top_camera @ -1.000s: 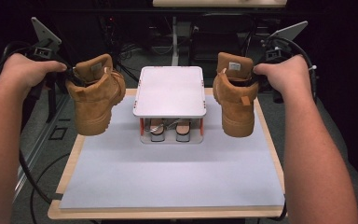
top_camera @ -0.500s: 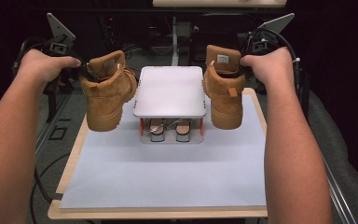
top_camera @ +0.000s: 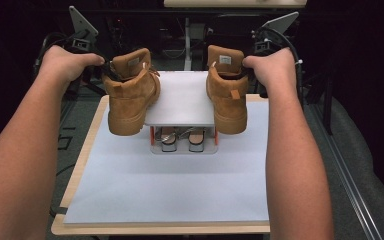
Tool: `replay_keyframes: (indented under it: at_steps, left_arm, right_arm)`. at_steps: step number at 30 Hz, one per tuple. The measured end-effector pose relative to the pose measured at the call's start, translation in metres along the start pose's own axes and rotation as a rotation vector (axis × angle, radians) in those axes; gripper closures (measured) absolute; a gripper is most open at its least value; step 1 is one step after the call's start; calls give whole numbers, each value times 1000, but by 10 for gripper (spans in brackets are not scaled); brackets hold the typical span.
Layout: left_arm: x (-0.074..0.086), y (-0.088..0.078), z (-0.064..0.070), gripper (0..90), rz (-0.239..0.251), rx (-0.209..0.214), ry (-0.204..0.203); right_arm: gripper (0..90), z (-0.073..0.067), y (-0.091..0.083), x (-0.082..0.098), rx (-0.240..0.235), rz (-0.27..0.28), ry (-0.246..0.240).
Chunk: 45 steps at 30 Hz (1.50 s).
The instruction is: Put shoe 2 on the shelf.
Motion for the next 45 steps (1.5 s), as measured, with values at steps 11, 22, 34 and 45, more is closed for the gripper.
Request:
replay_keyframes:
  at_steps: [11,22,34,45]
  left_arm:
    - [-12,14,20,811,15,7,12]
    - [-26,31,35,809,25,-1,9]
    - [-47,40,44,810,69,18,-4]
    - [-66,54,40,810,102,26,-29]
  right_arm:
    - [820,-27,17,-7,-17,7,-30]
    - [820,-41,31,-15,-32,12,-23]
    - [819,-46,42,-30,-40,49,-9]
    - [819,-51,55,-46,-48,58,23]
Point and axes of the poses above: each handheld gripper's, and its own axes: y roughly forward along the jaws, x roughly out of its underside, z roughly to its right, the point moved 6 cm from there along y, roughly forward along the jaws, and after that the axes turned 5 degrees about -z, right-handed, at the moved point
